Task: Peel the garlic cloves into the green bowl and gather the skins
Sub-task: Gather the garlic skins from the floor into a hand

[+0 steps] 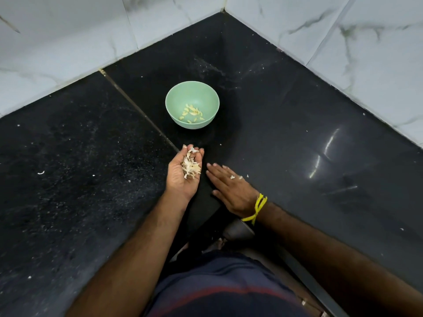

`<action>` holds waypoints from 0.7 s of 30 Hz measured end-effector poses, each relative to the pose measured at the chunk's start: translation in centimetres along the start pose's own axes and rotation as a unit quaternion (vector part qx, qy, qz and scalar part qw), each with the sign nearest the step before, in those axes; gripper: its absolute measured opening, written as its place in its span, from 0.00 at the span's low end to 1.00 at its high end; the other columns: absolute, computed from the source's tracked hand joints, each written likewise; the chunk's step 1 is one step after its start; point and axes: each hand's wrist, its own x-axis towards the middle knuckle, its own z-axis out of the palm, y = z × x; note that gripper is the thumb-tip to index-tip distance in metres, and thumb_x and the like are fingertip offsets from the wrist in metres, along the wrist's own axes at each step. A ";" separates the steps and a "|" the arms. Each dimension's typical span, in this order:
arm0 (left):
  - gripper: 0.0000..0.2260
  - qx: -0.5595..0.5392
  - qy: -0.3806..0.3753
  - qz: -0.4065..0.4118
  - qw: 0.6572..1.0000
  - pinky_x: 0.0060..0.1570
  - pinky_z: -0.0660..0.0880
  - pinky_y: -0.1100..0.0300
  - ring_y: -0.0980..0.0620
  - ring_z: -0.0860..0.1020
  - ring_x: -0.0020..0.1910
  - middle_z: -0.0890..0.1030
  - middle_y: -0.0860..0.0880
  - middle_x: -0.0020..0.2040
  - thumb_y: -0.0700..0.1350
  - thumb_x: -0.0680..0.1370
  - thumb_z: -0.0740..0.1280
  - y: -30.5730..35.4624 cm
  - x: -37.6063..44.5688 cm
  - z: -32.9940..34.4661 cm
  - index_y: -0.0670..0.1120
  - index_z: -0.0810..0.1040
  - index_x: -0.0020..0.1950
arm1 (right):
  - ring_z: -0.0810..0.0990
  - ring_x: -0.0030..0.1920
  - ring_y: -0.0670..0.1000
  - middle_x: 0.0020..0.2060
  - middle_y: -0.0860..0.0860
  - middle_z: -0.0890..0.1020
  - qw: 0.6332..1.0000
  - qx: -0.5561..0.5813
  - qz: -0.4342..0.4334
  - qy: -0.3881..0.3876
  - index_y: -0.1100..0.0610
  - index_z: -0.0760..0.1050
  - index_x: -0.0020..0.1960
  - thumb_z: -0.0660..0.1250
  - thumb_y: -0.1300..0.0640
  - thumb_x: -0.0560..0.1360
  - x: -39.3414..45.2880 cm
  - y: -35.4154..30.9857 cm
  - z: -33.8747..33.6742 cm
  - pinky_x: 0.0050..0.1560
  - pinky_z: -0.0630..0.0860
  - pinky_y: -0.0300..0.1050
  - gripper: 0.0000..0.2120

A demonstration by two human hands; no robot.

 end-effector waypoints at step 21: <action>0.07 0.031 -0.002 -0.001 1.000 0.37 0.81 0.65 0.48 0.84 0.42 0.78 0.45 0.47 0.41 0.82 0.65 -0.5 -0.8 -0.7 0.41 0.79 0.46 | 0.63 0.74 0.67 0.73 0.68 0.65 0.904 -0.011 0.395 0.162 0.70 0.63 0.74 0.42 0.40 0.83 -3.3 -1.0 0.5 0.73 0.61 0.64 0.37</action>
